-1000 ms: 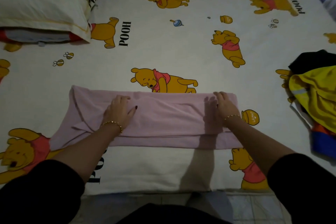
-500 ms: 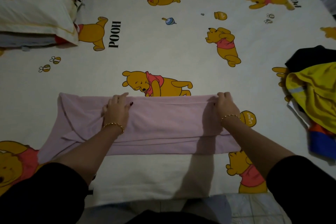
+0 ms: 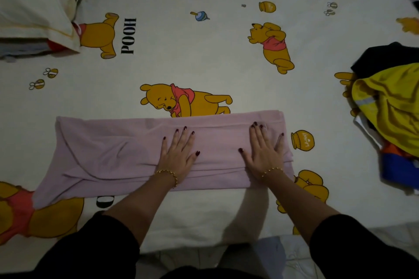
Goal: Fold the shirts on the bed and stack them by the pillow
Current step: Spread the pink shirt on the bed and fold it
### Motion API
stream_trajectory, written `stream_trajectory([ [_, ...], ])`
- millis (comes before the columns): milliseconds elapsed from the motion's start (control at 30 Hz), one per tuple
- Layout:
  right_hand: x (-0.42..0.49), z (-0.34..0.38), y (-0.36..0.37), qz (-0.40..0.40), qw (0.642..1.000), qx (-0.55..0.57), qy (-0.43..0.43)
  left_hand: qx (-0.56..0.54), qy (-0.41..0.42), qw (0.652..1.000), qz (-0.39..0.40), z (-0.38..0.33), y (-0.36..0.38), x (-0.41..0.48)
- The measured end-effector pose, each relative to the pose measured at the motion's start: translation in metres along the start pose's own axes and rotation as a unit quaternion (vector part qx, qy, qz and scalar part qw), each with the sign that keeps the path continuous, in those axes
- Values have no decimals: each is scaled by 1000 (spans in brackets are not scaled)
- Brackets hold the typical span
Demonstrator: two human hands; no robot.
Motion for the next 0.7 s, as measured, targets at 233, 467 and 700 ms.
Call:
stream_trajectory([
  [233,-4,-40,-12,-18,966,201,159,-43,-17,999,29,-3,-10,0],
  [467,-14,-78,-20,-27,854,374,361,-191,-41,980,27,-18,-25,-6],
  [700,-5,-61,-49,70,859,420,285,-348,-43,936,-30,-20,-42,-8],
])
Point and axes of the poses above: each hand's wrist, its own x-axis towards the middle knuckle, its own y-axis out of the palm, z = x × y, the point moved 8 cm from there along x, towards the middle knuckle, and after that the axes turned 8 degrees about -y, right-handed, at the moved point
